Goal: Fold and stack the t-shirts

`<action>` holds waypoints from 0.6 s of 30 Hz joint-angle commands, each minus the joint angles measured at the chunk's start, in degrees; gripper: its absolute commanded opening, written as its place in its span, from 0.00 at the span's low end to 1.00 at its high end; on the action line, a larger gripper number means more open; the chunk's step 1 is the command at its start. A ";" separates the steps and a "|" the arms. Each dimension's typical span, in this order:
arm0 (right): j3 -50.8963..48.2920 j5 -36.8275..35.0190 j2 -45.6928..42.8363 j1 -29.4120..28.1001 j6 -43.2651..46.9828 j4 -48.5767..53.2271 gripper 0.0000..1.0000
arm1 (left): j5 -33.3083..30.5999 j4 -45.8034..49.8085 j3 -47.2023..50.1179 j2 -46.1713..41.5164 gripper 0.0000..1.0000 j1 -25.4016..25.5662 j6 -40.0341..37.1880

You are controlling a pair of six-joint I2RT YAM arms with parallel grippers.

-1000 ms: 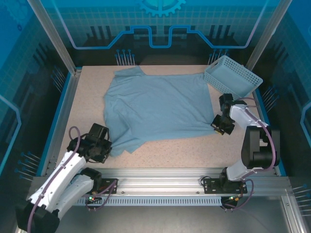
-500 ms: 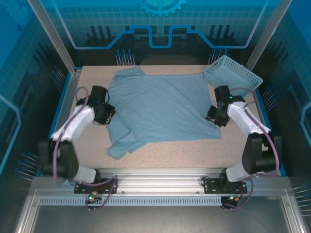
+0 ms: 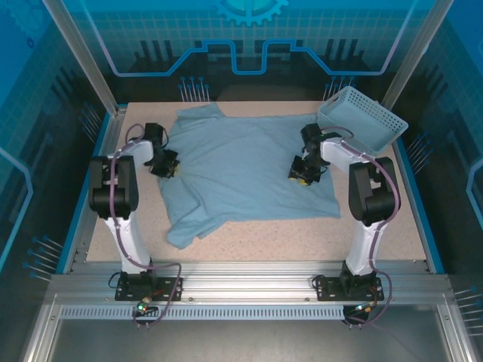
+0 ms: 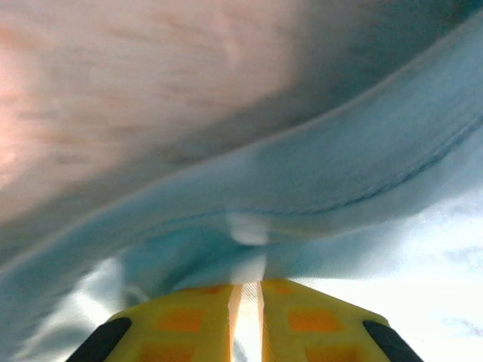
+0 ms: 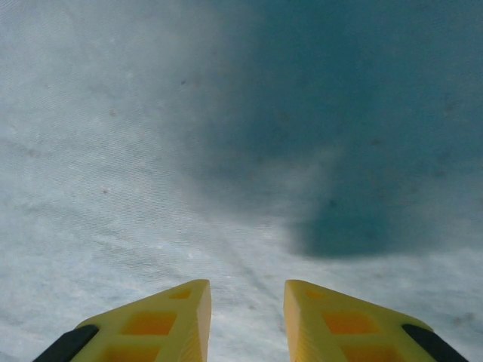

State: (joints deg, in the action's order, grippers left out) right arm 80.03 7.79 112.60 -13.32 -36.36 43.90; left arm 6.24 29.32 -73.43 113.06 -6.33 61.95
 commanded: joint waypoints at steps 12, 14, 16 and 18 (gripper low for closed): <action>2.33 -1.86 6.26 -5.62 -2.58 2.77 0.32 | -4.74 7.71 1.16 -6.89 0.24 -7.04 -8.24; 2.06 -2.98 5.90 -5.64 -2.50 2.82 0.32 | -5.39 7.52 -3.08 -6.13 0.25 -5.33 -8.36; 2.01 -3.69 5.71 -5.55 -2.14 3.37 0.32 | -5.61 7.90 -9.46 -3.40 0.26 -3.46 -8.38; 2.28 -3.91 6.42 -5.57 -1.96 4.84 0.31 | -4.92 6.99 -15.79 0.23 0.27 -1.72 -7.34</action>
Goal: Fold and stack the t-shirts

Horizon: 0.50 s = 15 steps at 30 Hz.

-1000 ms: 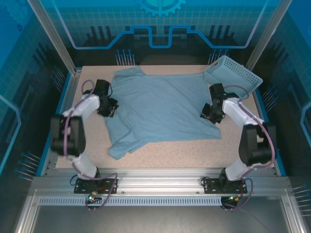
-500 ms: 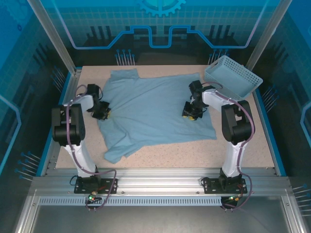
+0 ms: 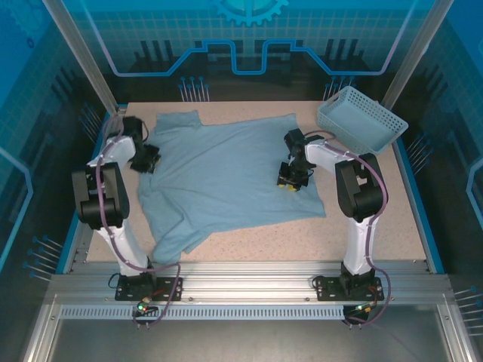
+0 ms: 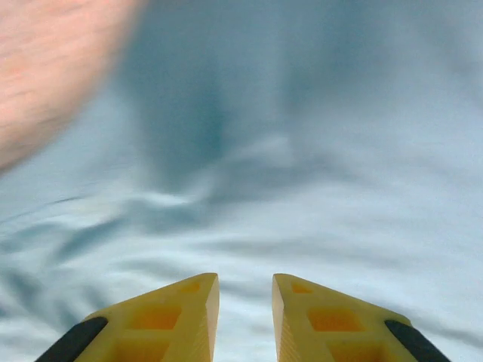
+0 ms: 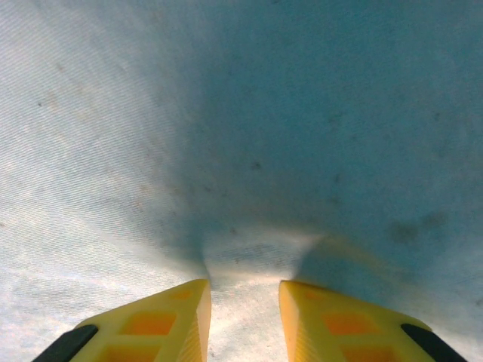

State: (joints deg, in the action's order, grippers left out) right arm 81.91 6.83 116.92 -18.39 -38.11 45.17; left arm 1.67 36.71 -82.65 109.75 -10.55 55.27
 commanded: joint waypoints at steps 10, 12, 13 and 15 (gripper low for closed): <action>-2.42 0.51 2.40 -2.18 -2.84 3.73 0.30 | 4.63 -19.31 -32.64 28.68 0.19 6.43 10.61; -2.19 0.84 2.57 -2.93 -3.18 4.20 0.30 | 4.64 -18.57 -38.89 33.45 0.17 6.49 10.77; -2.24 0.90 2.48 -3.34 -3.41 4.23 0.30 | 4.87 -17.33 -42.62 36.17 0.16 6.50 10.98; -2.13 0.90 2.43 -4.02 -3.72 4.52 0.30 | 5.42 -15.74 -48.54 40.32 0.16 6.50 11.67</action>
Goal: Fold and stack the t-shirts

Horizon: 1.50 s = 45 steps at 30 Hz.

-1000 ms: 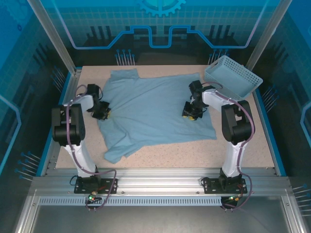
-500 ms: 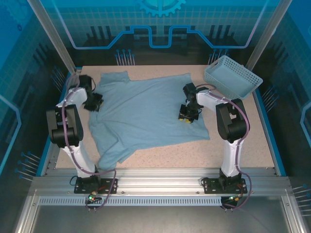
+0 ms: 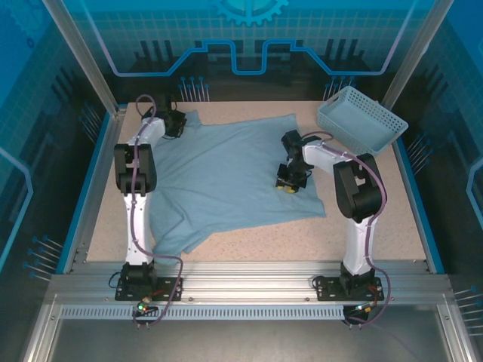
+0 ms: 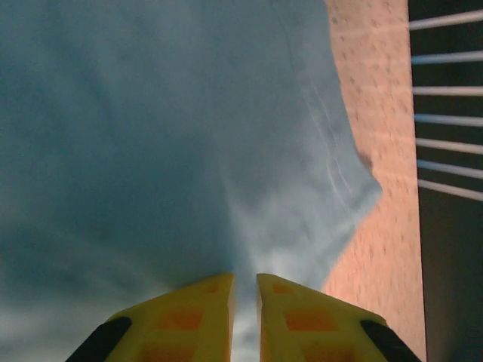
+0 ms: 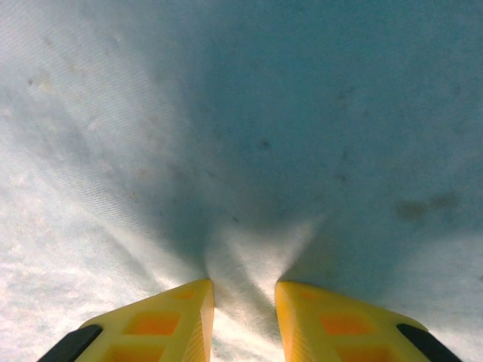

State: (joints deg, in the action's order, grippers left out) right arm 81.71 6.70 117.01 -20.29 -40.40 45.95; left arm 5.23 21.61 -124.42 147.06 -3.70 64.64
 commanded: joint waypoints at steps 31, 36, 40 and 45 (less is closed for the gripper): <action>-1.54 0.13 -5.28 -0.19 0.89 2.29 0.32 | 13.52 -8.40 -16.61 4.88 0.50 3.73 5.14; -4.11 -0.29 -9.47 0.77 0.90 2.03 0.33 | 6.21 1.84 4.85 -14.94 0.41 2.09 0.18; -6.13 -0.37 -10.64 1.32 0.85 1.99 0.33 | 1.98 8.06 26.15 -29.93 0.24 2.19 -0.28; -8.85 -0.67 -12.73 1.43 0.85 2.03 0.33 | -1.82 14.29 49.28 -47.37 0.10 4.05 -0.84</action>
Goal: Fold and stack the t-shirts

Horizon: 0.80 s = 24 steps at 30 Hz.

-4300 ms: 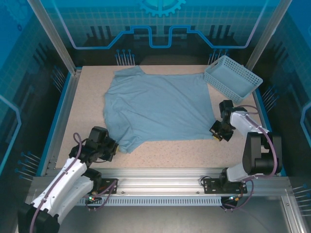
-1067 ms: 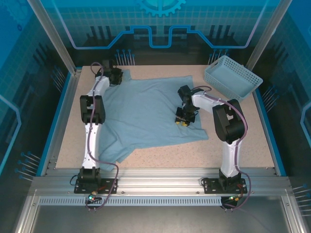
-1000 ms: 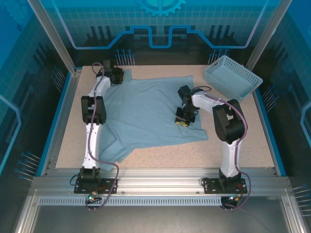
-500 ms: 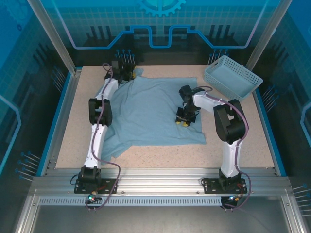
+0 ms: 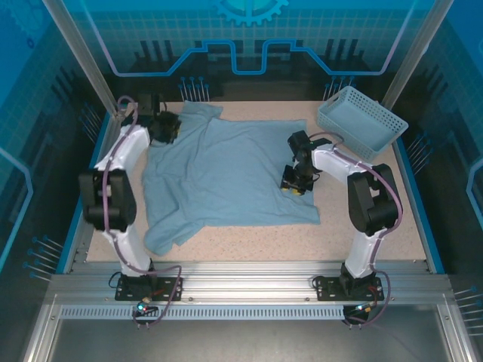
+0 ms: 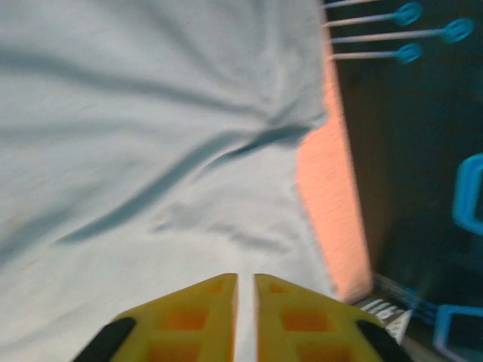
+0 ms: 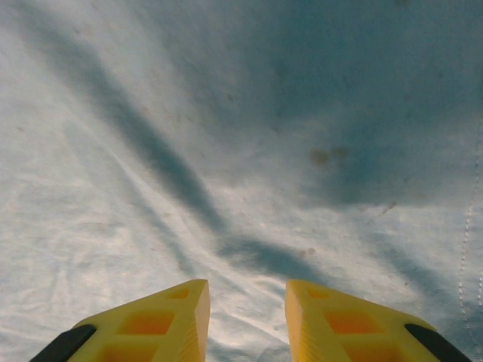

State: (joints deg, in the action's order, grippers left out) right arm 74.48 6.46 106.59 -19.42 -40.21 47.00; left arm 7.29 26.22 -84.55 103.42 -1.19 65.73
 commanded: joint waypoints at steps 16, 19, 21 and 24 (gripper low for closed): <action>-2.36 1.52 -2.05 0.14 2.06 0.37 0.33 | -6.39 32.97 44.45 -35.24 0.01 22.35 -7.11; -3.17 1.87 -2.79 -0.09 2.24 0.37 0.33 | -6.17 32.23 44.94 -31.50 0.08 23.52 -8.33; -3.70 1.85 -3.40 -0.11 2.41 0.44 0.33 | -8.00 33.60 44.72 -30.04 0.17 24.51 -8.60; -4.37 1.80 -4.34 -0.09 2.67 0.64 0.33 | -9.09 33.93 45.63 -30.07 0.27 24.66 -8.14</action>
State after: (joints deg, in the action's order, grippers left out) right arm 71.11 7.16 104.81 -19.44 -38.50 46.83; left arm 0.36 58.22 -40.14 73.19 22.96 58.06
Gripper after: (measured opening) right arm 0.328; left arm 0.257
